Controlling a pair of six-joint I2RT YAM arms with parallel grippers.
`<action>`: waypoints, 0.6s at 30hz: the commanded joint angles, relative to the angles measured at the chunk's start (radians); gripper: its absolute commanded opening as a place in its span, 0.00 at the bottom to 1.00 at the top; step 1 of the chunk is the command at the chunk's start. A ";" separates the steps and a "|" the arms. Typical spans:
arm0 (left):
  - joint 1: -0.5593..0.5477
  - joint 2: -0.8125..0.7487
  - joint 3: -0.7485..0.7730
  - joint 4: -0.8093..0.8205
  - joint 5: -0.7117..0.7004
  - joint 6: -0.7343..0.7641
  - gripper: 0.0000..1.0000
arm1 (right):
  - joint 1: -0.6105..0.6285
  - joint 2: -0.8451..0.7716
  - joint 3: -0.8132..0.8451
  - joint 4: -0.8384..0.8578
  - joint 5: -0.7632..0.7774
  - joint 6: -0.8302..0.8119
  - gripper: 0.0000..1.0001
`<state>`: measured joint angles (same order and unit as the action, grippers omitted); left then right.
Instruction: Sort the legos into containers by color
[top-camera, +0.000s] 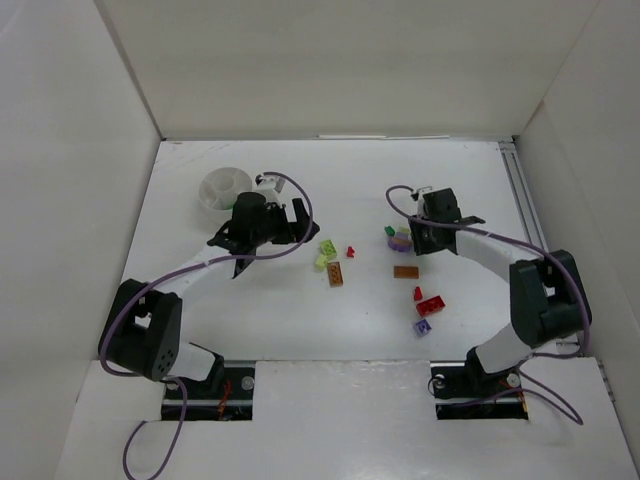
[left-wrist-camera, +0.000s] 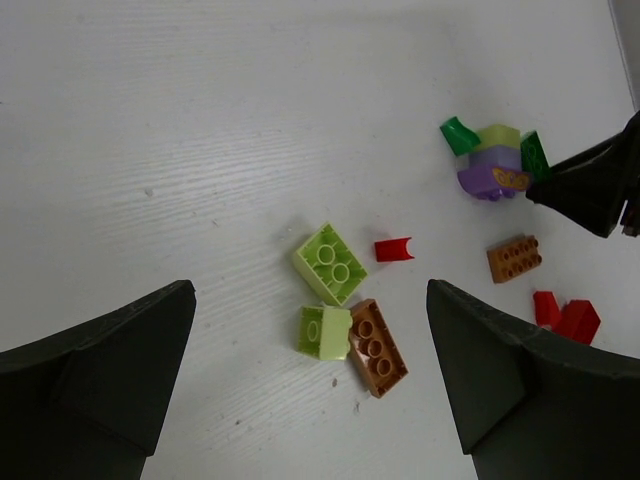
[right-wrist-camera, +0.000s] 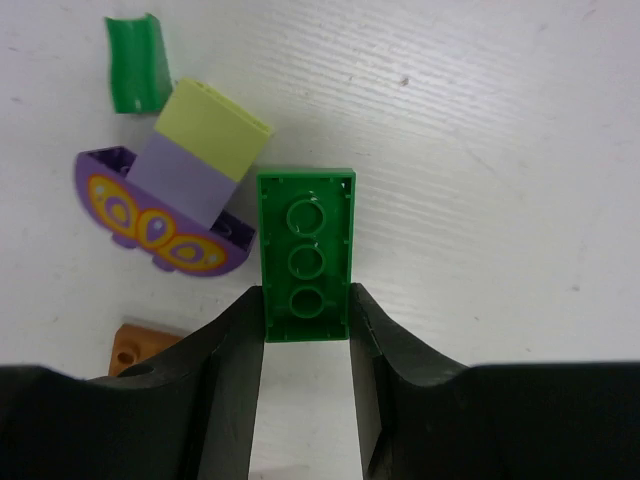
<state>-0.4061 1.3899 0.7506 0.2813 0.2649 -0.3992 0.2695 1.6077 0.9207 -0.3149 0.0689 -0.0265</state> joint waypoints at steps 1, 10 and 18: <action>0.000 -0.046 0.041 0.070 0.147 0.031 1.00 | 0.017 -0.170 -0.023 0.089 -0.011 -0.035 0.12; -0.068 0.037 0.145 0.182 0.438 -0.013 1.00 | 0.232 -0.414 -0.118 0.281 -0.273 -0.222 0.11; -0.114 0.046 0.178 0.206 0.389 -0.033 0.94 | 0.358 -0.387 -0.056 0.321 -0.299 -0.262 0.11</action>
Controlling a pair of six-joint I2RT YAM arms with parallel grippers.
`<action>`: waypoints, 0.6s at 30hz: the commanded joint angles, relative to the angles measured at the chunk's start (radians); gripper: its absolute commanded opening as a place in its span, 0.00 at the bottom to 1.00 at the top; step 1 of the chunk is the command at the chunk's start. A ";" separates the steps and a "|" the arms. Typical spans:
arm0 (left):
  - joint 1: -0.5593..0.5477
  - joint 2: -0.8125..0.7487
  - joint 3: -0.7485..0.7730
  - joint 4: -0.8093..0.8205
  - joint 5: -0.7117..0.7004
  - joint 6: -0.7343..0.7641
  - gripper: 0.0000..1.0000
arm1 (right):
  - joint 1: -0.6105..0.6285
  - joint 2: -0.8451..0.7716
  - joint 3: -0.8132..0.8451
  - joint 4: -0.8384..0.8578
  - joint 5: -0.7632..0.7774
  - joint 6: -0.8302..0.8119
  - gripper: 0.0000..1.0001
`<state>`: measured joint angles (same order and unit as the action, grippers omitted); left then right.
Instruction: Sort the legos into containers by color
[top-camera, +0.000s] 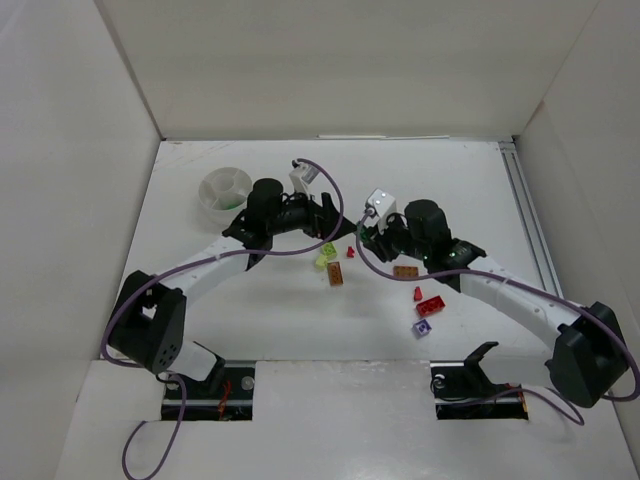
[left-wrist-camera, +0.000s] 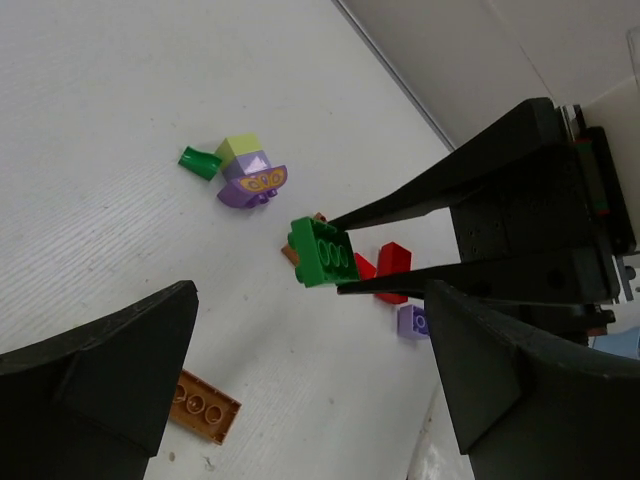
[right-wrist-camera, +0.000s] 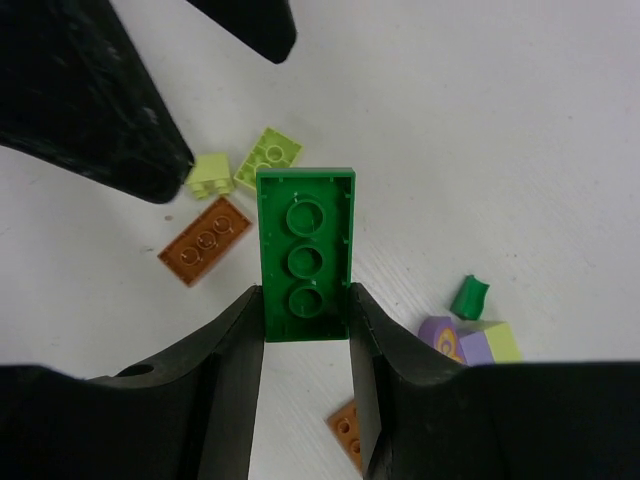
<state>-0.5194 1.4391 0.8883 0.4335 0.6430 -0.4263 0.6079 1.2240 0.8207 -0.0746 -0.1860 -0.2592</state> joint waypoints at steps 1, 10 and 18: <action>-0.001 0.009 0.040 0.054 0.010 -0.015 0.92 | 0.035 0.006 0.054 0.081 -0.044 -0.029 0.11; -0.011 0.050 0.060 0.054 0.007 -0.015 0.70 | 0.064 -0.003 0.063 0.110 -0.032 -0.031 0.11; -0.011 0.069 0.069 0.054 -0.011 -0.048 0.21 | 0.073 0.006 0.081 0.119 -0.041 -0.031 0.11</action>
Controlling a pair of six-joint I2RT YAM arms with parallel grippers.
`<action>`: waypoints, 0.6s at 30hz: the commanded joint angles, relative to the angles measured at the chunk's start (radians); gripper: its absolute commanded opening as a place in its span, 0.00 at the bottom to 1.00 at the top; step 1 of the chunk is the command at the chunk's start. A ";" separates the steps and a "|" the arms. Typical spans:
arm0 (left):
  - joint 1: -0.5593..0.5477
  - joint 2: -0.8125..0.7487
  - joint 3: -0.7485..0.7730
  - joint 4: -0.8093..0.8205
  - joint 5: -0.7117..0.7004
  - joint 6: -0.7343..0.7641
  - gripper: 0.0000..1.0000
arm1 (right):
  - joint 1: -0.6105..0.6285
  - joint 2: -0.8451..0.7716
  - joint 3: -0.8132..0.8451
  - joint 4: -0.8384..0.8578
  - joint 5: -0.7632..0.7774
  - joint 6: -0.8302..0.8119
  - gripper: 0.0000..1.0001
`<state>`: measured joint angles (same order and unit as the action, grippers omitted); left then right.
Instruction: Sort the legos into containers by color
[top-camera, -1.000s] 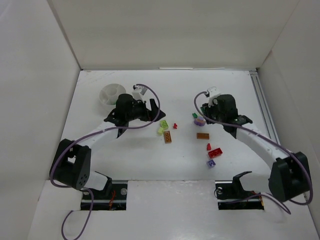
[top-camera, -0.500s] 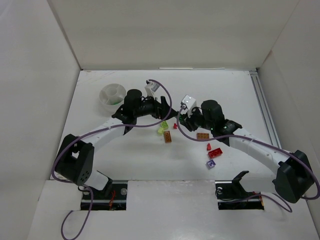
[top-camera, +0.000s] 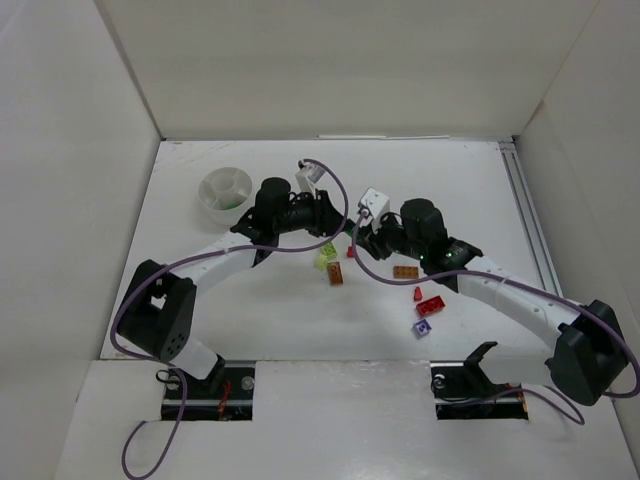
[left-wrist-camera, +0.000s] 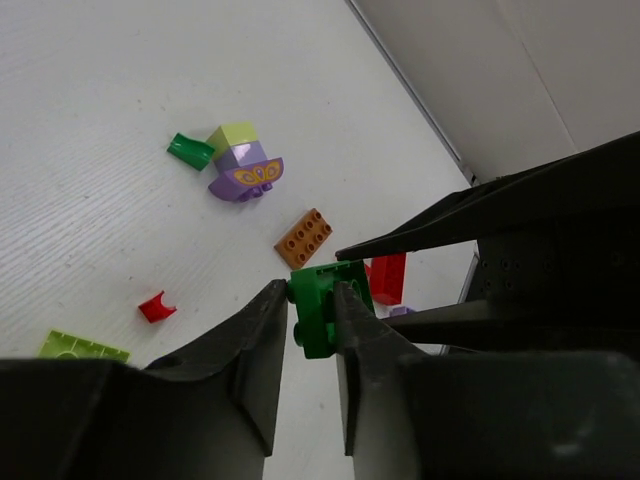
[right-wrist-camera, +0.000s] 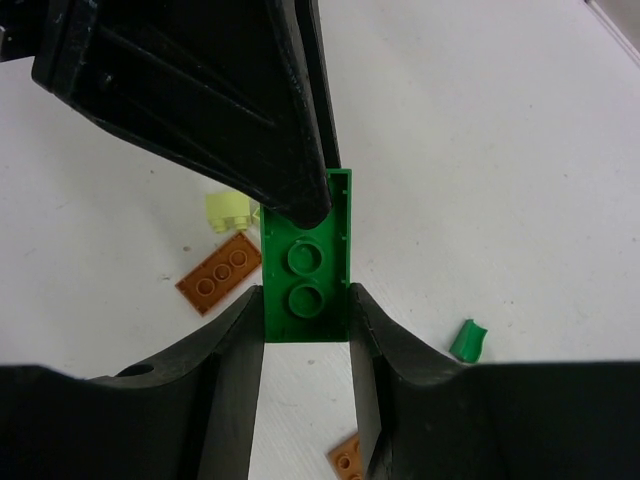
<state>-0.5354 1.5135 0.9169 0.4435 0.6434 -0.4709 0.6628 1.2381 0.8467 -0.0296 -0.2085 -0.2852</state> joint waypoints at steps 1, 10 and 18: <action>0.005 -0.006 0.040 0.044 -0.011 -0.003 0.17 | 0.018 -0.008 0.055 0.074 -0.009 0.004 0.12; -0.005 -0.050 0.031 0.031 -0.088 -0.003 0.00 | 0.018 0.012 0.074 0.074 0.078 0.037 0.40; 0.031 -0.144 0.108 -0.345 -0.695 0.014 0.00 | -0.009 -0.023 0.045 0.074 0.259 0.104 1.00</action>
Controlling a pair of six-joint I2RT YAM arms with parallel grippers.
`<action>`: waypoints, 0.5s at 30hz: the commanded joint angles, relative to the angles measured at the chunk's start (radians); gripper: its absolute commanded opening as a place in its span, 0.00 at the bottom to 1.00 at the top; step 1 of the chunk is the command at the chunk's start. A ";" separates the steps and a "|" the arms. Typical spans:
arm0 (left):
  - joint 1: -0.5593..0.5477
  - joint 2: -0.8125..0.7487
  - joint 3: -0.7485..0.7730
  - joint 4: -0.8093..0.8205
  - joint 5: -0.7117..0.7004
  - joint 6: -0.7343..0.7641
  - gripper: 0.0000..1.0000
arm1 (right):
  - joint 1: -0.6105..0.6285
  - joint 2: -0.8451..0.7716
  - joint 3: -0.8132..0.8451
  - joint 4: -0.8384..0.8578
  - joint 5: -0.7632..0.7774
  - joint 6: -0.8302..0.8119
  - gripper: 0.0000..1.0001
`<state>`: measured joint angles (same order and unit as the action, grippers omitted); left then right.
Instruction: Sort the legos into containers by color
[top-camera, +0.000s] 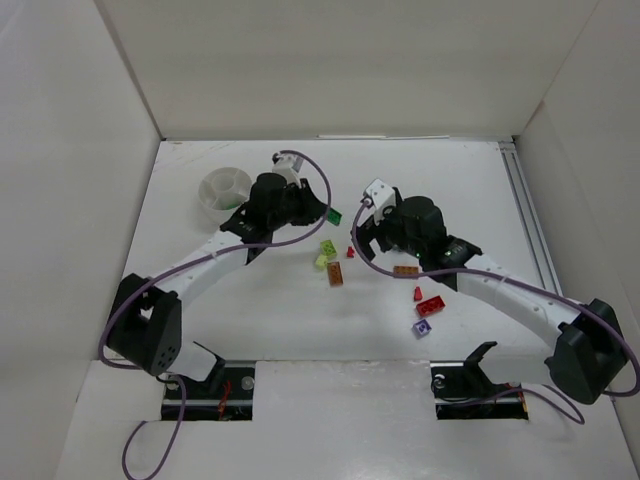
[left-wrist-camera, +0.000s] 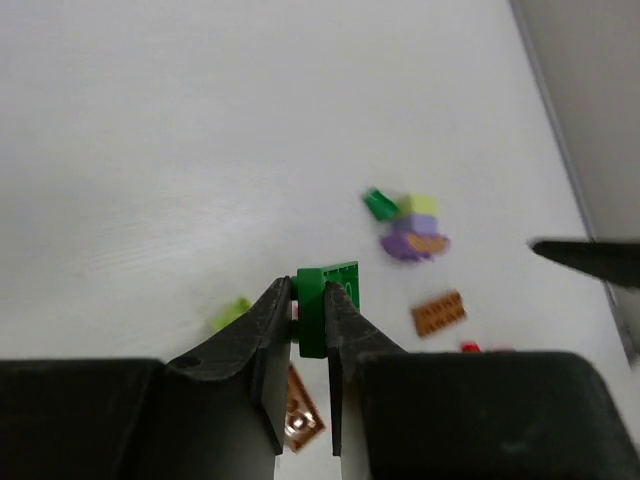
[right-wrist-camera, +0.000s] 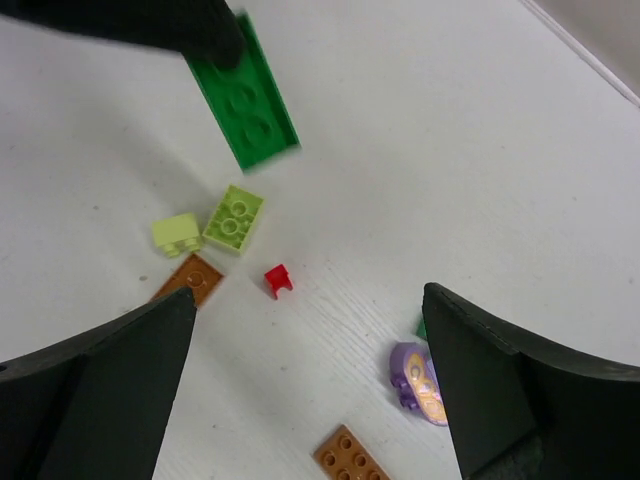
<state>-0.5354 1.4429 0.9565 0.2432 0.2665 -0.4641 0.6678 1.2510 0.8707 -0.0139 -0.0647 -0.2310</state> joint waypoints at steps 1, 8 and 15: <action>0.049 -0.073 0.082 -0.183 -0.382 -0.013 0.00 | -0.025 -0.051 0.021 0.058 0.127 0.064 1.00; 0.245 -0.046 0.120 -0.398 -0.760 -0.212 0.00 | -0.151 -0.102 -0.048 0.025 0.201 0.143 1.00; 0.345 0.000 0.169 -0.423 -0.849 -0.294 0.00 | -0.234 -0.133 -0.079 0.015 0.161 0.153 1.00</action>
<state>-0.1875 1.4345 1.0687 -0.1490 -0.4885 -0.6933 0.4458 1.1553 0.7986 -0.0231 0.0975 -0.1032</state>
